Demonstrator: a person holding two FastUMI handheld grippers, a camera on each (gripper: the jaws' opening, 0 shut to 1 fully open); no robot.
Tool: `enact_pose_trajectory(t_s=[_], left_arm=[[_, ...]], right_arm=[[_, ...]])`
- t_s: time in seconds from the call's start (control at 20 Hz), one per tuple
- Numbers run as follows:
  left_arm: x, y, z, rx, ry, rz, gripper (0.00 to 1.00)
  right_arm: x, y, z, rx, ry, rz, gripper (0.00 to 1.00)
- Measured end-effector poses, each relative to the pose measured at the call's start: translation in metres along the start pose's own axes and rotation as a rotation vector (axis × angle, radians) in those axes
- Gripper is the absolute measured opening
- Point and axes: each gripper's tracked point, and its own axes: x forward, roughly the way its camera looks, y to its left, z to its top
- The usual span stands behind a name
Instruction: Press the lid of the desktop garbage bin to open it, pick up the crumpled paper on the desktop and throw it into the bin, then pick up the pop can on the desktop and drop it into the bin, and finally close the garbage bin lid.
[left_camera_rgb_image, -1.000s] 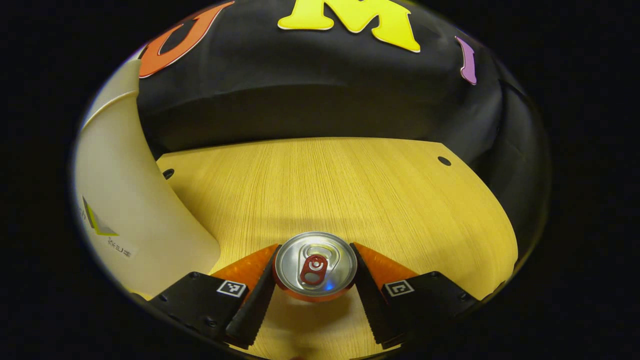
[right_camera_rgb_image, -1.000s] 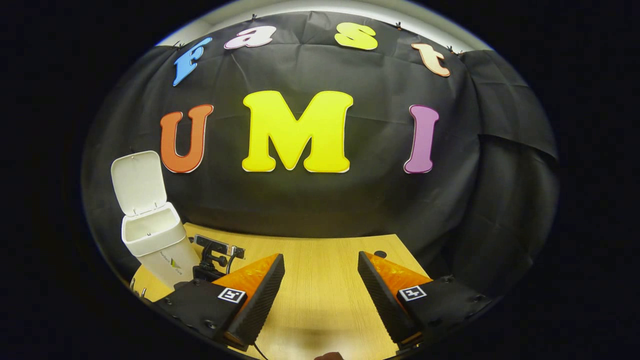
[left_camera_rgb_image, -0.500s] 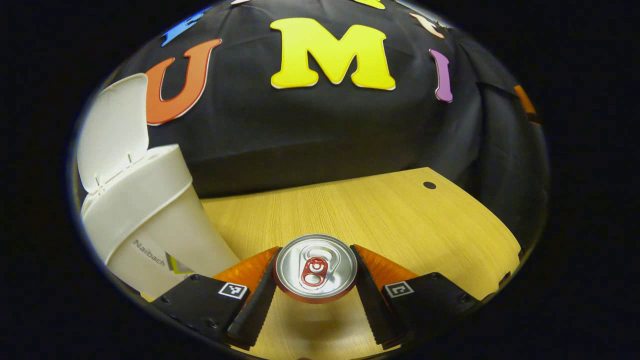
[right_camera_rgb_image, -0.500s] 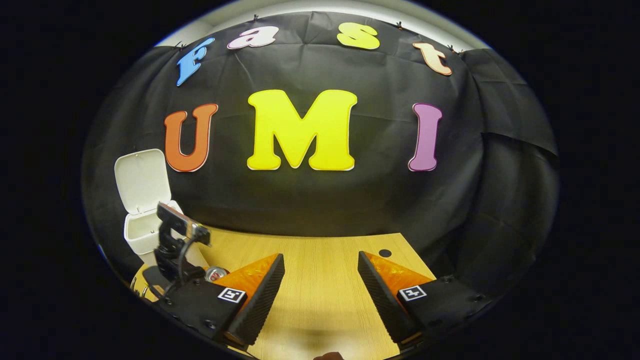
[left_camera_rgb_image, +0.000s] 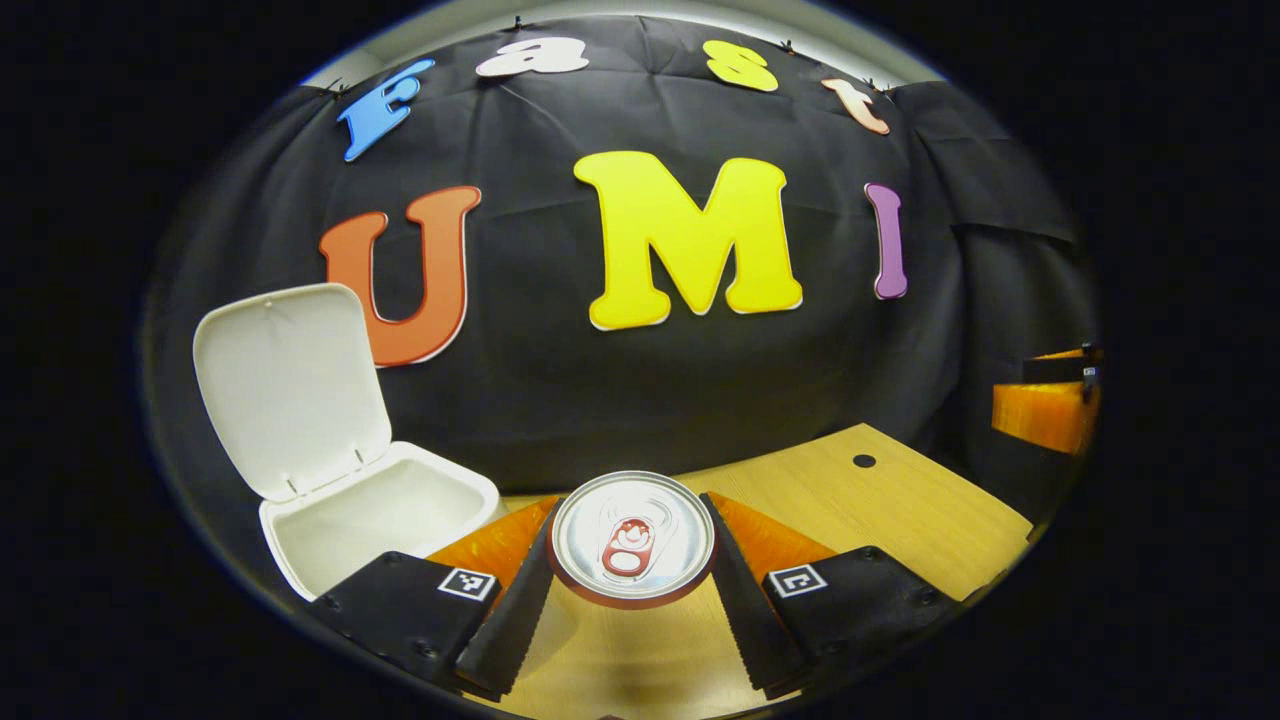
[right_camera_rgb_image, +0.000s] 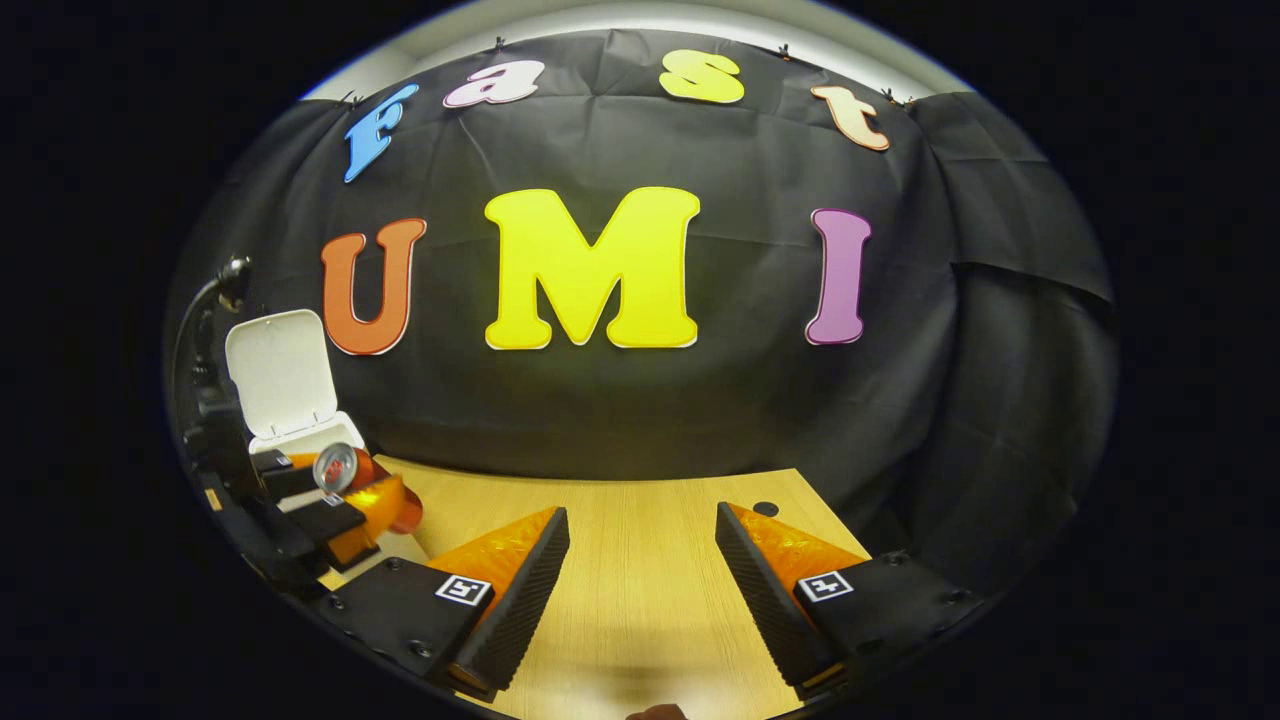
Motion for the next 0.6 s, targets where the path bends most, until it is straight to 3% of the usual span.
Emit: enact_pose_trajectory(t_s=[0.3,0.6], left_arm=[[-0.010,0.077,0.037,-0.023,-0.085,0.142,0.83],[-0.014,0.141,0.035,-0.033,-0.072,0.268,0.83]], right_arm=[[-0.002,-0.004,0.001,0.001,-0.006,-0.002,0.95],[-0.001,-0.010,0.006,0.004,-0.015,-0.011,0.95]])
